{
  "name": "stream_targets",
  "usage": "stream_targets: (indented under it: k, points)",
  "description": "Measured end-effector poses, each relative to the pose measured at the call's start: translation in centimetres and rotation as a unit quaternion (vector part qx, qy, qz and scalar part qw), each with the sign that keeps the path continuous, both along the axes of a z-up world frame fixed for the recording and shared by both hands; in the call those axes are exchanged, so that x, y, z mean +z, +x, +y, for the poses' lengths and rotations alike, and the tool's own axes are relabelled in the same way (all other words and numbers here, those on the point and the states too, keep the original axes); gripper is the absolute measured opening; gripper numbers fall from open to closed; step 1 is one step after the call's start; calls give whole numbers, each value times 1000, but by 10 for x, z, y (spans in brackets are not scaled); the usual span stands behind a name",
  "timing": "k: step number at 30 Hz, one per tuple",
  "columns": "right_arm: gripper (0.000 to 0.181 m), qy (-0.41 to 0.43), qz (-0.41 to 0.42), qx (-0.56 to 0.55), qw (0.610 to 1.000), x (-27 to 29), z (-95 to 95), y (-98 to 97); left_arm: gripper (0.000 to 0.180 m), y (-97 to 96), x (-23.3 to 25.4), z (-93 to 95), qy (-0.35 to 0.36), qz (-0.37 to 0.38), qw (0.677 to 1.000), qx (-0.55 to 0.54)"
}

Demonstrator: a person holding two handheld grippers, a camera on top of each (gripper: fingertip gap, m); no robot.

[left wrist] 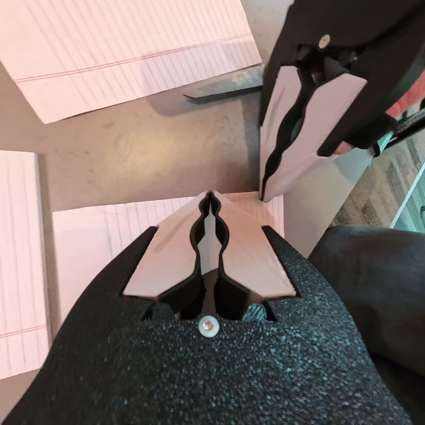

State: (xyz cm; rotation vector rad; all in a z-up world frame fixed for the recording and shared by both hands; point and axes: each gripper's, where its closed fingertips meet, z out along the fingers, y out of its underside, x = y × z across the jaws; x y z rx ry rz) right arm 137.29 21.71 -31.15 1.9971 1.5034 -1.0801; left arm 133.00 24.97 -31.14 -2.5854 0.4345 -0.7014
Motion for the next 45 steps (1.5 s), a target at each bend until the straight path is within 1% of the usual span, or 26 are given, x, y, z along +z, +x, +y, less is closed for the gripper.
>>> stream_targets:
  k: [5, 15, 24, 27, 29, 31, 33, 35, 37, 38, 41, 43, 45]
  points:
    - [0, -5, 1, -4, 1000, 0, 0, 0, 0, -12, 0, 5, -1, 6, 1000, -2]
    - [0, -8, 3, -3, 1000, 0, 0, 0, 0, -66, -1, 21, 3, 34, 999, 32]
    - [0, -7, 2, 2, 1000, 0, 0, 0, 0, -81, -1, 32, -1, 23, 998, 60]
    - [0, -8, 2, 0, 1000, 0, 0, 0, 0, -97, -2, 39, 11, 55, 996, 65]
    - [0, -9, 2, 0, 1000, 0, 0, 0, 0, -105, -1, 42, 3, 49, 996, 77]
    - [0, -10, 2, 0, 1000, 0, 0, 0, 0, -111, -1, 42, 3, 68, 996, 65]
    - [0, -9, 2, 1, 1000, 0, 0, 0, 0, -110, 8, 44, 13, 55, 996, 71]
    - [0, -10, 2, 1, 1000, 0, 0, 0, 0, -98, 22, 46, 31, 22, 997, 66]
    - [0, -13, 3, 1, 1000, 0, 0, 0, 0, -82, 26, 40, 22, 4, 999, 38]
    - [0, -14, 3, 1, 1000, 0, 0, 0, 0, -76, 21, 33, 6, 4, 1000, 21]
    - [0, -14, 3, 3, 1000, 0, 0, 0, 0, -80, -1, 20, -20, 50, 999, 0]
    - [0, -12, 2, 4, 1000, 0, 0, 0, 0, -83, -1, 24, -19, 30, 999, 30]
    - [0, -13, 2, 2, 1000, 0, 0, 0, 0, -85, -1, 25, -16, 27, 999, 34]
